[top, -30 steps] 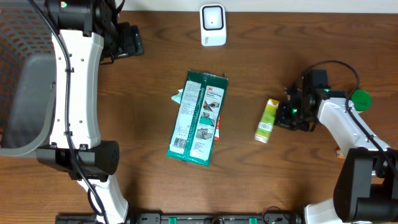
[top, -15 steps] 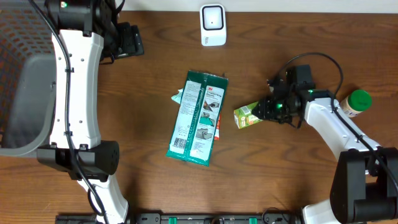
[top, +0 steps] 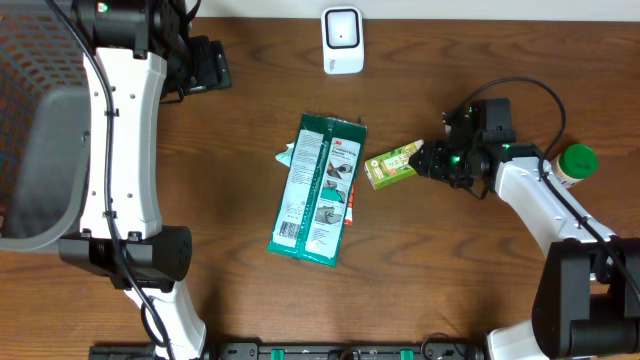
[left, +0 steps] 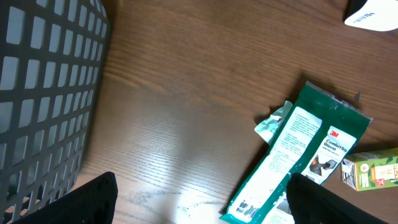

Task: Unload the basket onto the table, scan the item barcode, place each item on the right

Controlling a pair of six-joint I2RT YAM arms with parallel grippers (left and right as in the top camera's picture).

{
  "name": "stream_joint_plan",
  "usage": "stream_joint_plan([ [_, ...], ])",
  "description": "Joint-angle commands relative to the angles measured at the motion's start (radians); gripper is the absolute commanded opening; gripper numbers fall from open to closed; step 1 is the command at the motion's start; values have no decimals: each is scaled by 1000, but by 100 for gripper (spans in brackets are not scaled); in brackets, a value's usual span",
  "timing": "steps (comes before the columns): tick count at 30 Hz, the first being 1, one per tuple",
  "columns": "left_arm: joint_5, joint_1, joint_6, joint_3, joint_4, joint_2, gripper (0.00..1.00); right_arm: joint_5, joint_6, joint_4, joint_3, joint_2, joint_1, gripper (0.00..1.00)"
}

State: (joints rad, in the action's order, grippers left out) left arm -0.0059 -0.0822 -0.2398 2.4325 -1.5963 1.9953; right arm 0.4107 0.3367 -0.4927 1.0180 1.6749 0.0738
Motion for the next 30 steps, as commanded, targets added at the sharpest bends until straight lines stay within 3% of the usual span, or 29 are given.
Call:
stream_joint_plan([
  [1, -3, 0, -10, 0, -3, -17, 87, 24, 68, -1, -1, -1, 24, 47],
  [7, -3, 0, -10, 0, -3, -17, 87, -90, 257, 60, -1, -1, 168, 54],
  [10, -3, 0, -10, 0, -3, -17, 87, -134, 269, 140, -1, -1, 262, 54],
  [16, -3, 0, -10, 0, -3, -17, 87, -409, 269, 278, -1, 2, 446, 38],
  [19, -3, 0, -10, 0, -3, -17, 87, -566, 269, 295, -1, 16, 496, 41],
  [22, -3, 0, -10, 0, -3, -17, 87, -612, 269, 311, -1, 43, 509, 44],
  [26, -3, 0, -10, 0, -3, -17, 87, -605, 269, 330, -1, 74, 475, 36],
  [30, -3, 0, -10, 0, -3, -17, 87, -534, 269, 328, -1, 88, 417, 34],
])
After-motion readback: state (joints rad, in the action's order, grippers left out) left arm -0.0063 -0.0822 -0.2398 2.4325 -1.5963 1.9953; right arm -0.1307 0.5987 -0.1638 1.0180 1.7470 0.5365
